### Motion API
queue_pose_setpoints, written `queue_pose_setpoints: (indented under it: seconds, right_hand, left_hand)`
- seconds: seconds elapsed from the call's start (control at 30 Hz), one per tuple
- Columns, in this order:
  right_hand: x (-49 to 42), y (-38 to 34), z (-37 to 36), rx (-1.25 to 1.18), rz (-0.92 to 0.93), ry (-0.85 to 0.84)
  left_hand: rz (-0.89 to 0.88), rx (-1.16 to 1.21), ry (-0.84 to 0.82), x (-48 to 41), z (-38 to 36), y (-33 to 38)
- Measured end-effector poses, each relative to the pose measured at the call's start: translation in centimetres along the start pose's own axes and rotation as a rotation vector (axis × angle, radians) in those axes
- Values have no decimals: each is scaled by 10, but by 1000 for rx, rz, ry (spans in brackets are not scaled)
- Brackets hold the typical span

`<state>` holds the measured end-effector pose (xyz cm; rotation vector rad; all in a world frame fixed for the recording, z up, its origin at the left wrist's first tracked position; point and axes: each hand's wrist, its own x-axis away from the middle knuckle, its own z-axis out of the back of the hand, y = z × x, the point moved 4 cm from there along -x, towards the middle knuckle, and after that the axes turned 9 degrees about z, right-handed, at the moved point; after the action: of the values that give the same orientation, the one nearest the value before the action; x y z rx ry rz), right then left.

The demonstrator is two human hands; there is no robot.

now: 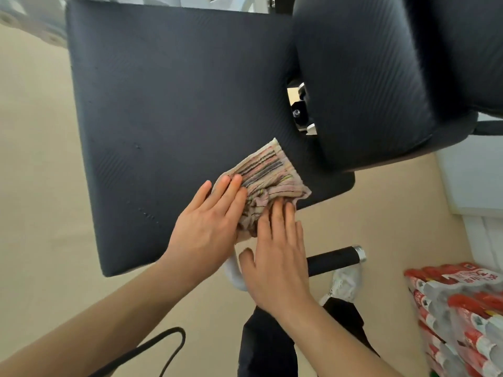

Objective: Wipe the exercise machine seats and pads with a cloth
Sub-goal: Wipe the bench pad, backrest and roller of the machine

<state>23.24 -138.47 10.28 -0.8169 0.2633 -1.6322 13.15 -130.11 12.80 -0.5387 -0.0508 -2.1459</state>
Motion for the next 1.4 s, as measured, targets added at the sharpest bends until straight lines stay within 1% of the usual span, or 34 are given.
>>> queue_pose_setpoints:
  seconds: [0.07, 0.17, 0.27, 0.37, 0.43, 0.47, 0.53, 0.6, 0.7, 0.8, 0.9, 0.97, 1.1, 1.23, 1.4]
  right_hand:
    - [-6, -14, 5, -50, 79, 49]
    - [-34, -17, 18, -150, 102, 139]
    - [-69, -24, 29, -59, 190, 196]
    - [-87, -43, 31, 63, 317, 192]
    - [-92, -53, 29, 146, 397, 162]
    - [-93, -54, 25, 186, 427, 126]
    - [-94, -48, 18, 237, 443, 4]
    - [-89, -38, 14, 263, 440, -58]
    - [-79, -30, 14, 283, 444, -138]
    - [-108, -39, 13, 255, 493, -156]
    - [-165, -64, 13, 276, 543, -106]
    - [-203, -82, 15, 290, 566, -36]
    - [-269, -116, 28, 285, 630, 44]
    - [-333, -146, 44, 298, 688, 69]
    - [-388, -166, 60, 293, 688, 83]
  left_hand:
    - [135, 24, -13, 24, 6, -30]
    - [399, 102, -30, 50, 16, -64]
    - [615, 160, -49, 63, 19, -70]
    - [868, 245, -60, 56, 29, -63]
    - [1009, 303, 46, 40, 38, -64]
    - [1014, 327, 109, 31, 41, -63]
    - [923, 383, 168, 12, 36, -54]
    - [872, 416, 144, 6, 19, -43]
    - [937, 326, 88, 22, -7, -32]
    - [1002, 257, 85, 18, -13, -45]
    - [1058, 278, 96, -15, -8, -87]
    - [1081, 285, 137, -43, -1, -122]
    - [1065, 264, 192, -95, 16, -184]
    - [982, 386, 243, -144, 36, -236]
    - [789, 466, 298, -182, 52, -276]
